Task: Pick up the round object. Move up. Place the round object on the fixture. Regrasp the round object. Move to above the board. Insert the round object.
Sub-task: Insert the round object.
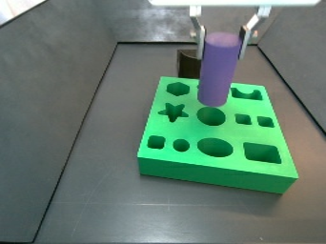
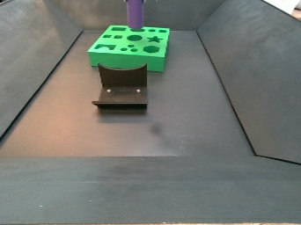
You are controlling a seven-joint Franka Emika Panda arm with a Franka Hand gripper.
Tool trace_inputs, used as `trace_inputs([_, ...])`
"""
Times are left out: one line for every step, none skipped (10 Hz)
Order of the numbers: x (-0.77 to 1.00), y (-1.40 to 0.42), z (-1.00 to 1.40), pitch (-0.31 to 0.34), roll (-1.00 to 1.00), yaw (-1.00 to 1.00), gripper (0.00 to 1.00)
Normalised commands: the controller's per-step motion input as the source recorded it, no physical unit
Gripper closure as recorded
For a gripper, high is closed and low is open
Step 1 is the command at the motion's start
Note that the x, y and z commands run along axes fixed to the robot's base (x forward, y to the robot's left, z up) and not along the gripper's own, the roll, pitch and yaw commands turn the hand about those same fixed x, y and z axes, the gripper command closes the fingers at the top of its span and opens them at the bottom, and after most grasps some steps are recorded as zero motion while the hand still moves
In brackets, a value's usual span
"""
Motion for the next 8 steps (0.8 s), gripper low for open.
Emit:
trace_inputs([0.24, -0.07, -0.44, 0.000, 0.14, 0.02, 1.00])
trace_inputs([0.06, -0.14, -0.47, -0.006, 0.14, 0.00, 1.00])
trace_inputs([0.05, -0.14, -0.48, -0.023, 0.12, 0.00, 1.00])
trace_inputs([0.05, -0.09, -0.49, -0.024, 0.14, 0.00, 1.00])
trace_inputs([0.00, 0.00, -0.52, -0.027, 0.17, 0.08, 1.00])
trace_inputs([0.00, 0.00, -0.55, -0.034, 0.18, 0.17, 1.00])
trace_inputs([0.03, 0.00, -0.53, -0.044, 0.14, 0.21, 1.00])
trace_inputs([0.11, 0.00, -0.57, -0.034, 0.10, 0.15, 1.00])
